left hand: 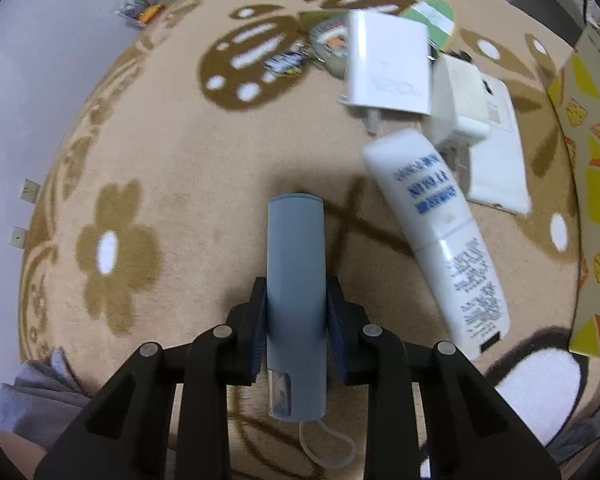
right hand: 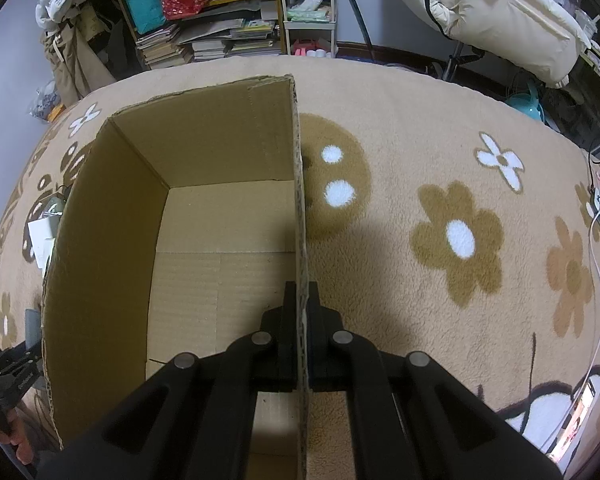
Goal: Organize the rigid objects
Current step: 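Lift the light-blue cylinder with the left tool and carry it over the box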
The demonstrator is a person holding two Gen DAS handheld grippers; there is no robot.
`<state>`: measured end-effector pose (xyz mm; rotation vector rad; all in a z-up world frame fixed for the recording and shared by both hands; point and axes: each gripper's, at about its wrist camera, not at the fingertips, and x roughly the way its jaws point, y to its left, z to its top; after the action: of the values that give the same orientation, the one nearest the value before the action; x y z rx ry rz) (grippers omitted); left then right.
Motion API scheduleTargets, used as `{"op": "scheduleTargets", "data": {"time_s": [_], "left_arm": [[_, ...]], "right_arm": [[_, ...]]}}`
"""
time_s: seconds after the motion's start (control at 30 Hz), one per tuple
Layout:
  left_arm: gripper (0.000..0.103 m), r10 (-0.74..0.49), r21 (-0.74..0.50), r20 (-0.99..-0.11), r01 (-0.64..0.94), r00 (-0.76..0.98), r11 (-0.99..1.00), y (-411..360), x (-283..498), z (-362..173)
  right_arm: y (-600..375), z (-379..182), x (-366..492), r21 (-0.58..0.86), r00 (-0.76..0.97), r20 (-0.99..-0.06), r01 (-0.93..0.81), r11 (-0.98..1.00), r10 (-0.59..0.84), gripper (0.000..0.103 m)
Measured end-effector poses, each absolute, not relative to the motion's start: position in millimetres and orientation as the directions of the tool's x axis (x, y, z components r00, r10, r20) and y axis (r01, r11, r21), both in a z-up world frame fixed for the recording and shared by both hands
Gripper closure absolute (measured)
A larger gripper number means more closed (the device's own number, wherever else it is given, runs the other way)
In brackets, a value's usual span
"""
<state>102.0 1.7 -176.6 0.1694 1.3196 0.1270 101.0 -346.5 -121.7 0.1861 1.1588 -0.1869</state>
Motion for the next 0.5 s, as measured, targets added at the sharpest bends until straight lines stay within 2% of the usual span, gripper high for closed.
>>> {"op": "scheduleTargets", "data": {"time_s": [0.17, 0.5], "left_arm": [[0.077, 0.178, 0.164, -0.947, -0.072, 0.268, 0.984, 23.6, 105.7, -159.4], [0.077, 0.181, 0.17, -0.892, -0.065, 0.413, 0.983, 11.9, 94.3, -112.8]], "right_arm": [[-345.9, -121.6, 101.4, 0.056, 0.39, -0.92, 0.243, 0.968, -0.045, 0.099], [-347.6, -121.8, 101.3, 0.061, 0.391, -0.92, 0.235, 0.97, -0.036, 0.099]]}}
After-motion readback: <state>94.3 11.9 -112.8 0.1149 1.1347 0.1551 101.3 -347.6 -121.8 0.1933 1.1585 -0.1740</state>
